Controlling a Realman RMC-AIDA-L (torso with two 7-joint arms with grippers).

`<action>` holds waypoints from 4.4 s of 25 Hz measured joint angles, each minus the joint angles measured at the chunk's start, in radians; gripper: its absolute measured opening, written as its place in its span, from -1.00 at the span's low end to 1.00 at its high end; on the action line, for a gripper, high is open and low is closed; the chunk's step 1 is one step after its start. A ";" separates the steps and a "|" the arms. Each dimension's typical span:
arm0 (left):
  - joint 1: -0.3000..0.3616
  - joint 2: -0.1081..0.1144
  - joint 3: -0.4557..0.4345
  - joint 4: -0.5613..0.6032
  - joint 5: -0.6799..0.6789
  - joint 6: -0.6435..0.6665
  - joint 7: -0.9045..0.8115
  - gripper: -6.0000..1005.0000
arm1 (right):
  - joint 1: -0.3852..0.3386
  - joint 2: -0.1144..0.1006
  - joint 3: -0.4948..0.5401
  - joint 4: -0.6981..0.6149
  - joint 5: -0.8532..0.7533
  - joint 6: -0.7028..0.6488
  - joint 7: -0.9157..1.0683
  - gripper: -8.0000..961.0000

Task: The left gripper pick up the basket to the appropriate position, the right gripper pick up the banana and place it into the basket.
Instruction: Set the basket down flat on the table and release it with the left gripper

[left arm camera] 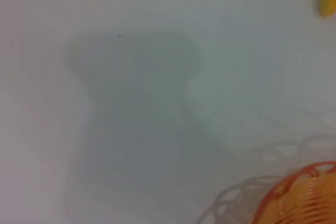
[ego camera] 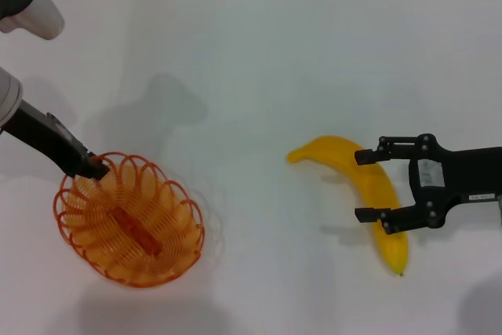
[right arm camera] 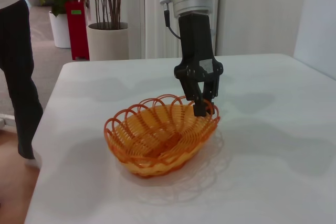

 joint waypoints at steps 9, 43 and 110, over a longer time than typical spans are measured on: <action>0.001 0.000 -0.002 0.000 0.001 -0.001 -0.001 -0.68 | 0.001 0.000 0.000 0.000 0.000 0.000 0.000 0.72; 0.009 -0.004 -0.076 -0.033 -0.258 0.098 -0.139 -0.85 | -0.008 -0.002 0.008 0.000 0.008 0.000 0.000 0.71; -0.027 -0.007 -0.067 -0.269 -0.359 -0.092 -0.400 -0.65 | 0.010 0.006 0.008 0.000 0.009 -0.006 0.000 0.70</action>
